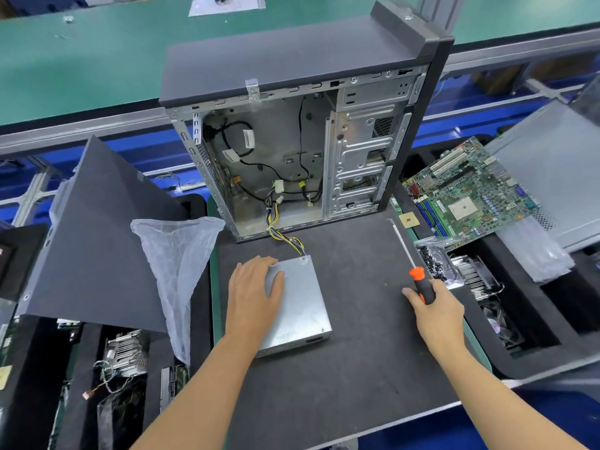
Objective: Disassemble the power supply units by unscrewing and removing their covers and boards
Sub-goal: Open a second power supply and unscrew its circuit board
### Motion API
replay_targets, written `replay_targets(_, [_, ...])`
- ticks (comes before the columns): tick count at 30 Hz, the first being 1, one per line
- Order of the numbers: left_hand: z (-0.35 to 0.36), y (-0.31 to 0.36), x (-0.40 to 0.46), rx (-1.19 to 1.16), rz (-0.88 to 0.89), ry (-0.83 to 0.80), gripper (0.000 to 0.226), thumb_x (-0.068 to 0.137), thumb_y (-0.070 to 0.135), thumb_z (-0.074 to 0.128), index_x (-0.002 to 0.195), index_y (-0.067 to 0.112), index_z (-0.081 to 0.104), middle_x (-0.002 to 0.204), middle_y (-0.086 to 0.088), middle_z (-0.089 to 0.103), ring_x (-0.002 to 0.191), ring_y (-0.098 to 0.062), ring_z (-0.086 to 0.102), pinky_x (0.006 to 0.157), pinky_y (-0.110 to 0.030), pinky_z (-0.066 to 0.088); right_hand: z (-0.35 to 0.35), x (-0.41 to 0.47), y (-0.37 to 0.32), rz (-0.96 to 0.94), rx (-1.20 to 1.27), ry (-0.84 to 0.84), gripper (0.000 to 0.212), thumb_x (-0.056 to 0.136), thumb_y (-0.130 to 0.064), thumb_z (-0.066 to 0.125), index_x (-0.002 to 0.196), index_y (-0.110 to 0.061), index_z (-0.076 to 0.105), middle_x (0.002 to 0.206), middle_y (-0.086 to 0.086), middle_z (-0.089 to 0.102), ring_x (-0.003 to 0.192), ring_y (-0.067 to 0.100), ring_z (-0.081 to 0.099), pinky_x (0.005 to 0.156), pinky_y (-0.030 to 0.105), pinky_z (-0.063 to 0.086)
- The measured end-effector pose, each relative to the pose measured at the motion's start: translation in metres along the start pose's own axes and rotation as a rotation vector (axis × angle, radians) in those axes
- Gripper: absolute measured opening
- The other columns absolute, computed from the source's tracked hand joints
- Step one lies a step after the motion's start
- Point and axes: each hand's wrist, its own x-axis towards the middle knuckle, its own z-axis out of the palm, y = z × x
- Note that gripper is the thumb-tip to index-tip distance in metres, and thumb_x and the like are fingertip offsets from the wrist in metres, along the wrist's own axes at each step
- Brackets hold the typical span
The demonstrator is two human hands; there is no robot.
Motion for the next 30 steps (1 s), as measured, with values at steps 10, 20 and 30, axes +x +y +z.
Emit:
replay_targets(10, [-0.004, 0.007, 0.011, -0.048, -0.049, -0.092, 0.027, 0.097, 0.019, 0.063, 0.122, 0.011, 0.067, 0.123, 0.0, 0.067, 0.121, -0.018, 0.056, 0.122, -0.033, 0.019, -0.038, -0.009, -0.032, -0.206, 0.026, -0.079, 0.011, 0.09, -0.045, 0.06, 0.094, -0.052, 0.052, 0.08, -0.02, 0.063, 0.079, -0.007, 0.056, 0.061, 0.023, 0.04])
replay_targets(20, [0.008, 0.024, 0.031, -0.171, -0.017, -0.186, 0.027, 0.099, 0.004, 0.056, 0.122, 0.007, 0.068, 0.113, -0.006, 0.071, 0.107, -0.029, 0.06, 0.098, -0.04, 0.042, -0.034, -0.016, -0.081, -0.541, -0.08, -0.401, 0.015, 0.091, -0.033, 0.067, 0.098, -0.046, 0.066, 0.091, -0.021, 0.068, 0.085, 0.002, 0.063, 0.069, 0.012, 0.043])
replay_targets(30, [0.023, 0.021, 0.035, -0.212, -0.059, -0.135, 0.021, 0.097, 0.006, 0.062, 0.111, 0.012, 0.076, 0.104, -0.002, 0.074, 0.1, -0.027, 0.063, 0.095, -0.045, 0.043, -0.027, -0.02, -0.085, -0.542, -0.181, -0.42, 0.011, 0.09, -0.039, 0.065, 0.096, -0.048, 0.065, 0.088, -0.02, 0.067, 0.083, 0.003, 0.062, 0.067, 0.014, 0.043])
